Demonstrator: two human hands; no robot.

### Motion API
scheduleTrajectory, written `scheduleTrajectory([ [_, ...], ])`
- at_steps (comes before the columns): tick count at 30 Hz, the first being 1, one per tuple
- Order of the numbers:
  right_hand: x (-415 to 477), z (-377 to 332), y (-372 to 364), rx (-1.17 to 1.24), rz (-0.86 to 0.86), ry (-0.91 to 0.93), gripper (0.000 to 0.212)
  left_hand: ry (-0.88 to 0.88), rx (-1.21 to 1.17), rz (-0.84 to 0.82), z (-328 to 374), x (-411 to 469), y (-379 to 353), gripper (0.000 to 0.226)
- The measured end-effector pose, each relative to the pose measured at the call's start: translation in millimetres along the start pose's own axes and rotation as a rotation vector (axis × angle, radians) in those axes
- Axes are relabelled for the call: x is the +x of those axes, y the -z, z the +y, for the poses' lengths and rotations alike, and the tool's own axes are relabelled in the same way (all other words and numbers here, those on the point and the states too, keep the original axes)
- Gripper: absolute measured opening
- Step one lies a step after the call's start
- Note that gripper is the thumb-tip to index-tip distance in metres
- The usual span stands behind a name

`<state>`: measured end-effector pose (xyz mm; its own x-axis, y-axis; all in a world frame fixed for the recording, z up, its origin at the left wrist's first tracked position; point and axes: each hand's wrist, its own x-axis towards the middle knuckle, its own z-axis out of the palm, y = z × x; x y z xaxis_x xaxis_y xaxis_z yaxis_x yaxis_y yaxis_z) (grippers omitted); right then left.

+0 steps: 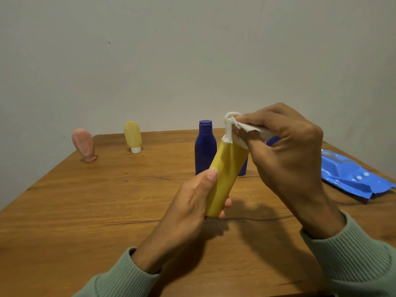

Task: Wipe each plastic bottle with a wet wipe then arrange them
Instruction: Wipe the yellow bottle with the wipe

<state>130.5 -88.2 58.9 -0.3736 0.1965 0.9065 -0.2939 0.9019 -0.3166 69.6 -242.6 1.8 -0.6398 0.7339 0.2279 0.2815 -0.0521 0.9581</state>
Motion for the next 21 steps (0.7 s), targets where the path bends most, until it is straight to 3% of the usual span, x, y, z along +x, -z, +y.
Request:
scheduleTrajectory([
  [5, -3.0, -5.2, -2.7, 0.026, -0.067, 0.047, 0.017, 0.001, -0.011, 0.009, -0.1, -0.1, 0.0, 0.049],
  [11, -1.1, -1.2, -1.8, 0.003, 0.019, -0.009, 0.019, 0.040, -0.074, -0.029, 2.3, -0.6, -0.7, 0.055],
  [16, -0.4, -5.3, -0.9, 0.072, -0.097, 0.045, 0.016, 0.081, -0.164, -0.031, 2.8, 2.4, 3.2, 0.065],
  [21, 4.2, 2.3, 3.3, 0.048, 0.011, -0.007, 0.024, 0.115, -0.236, -0.071, 4.7, 2.2, 2.6, 0.069],
])
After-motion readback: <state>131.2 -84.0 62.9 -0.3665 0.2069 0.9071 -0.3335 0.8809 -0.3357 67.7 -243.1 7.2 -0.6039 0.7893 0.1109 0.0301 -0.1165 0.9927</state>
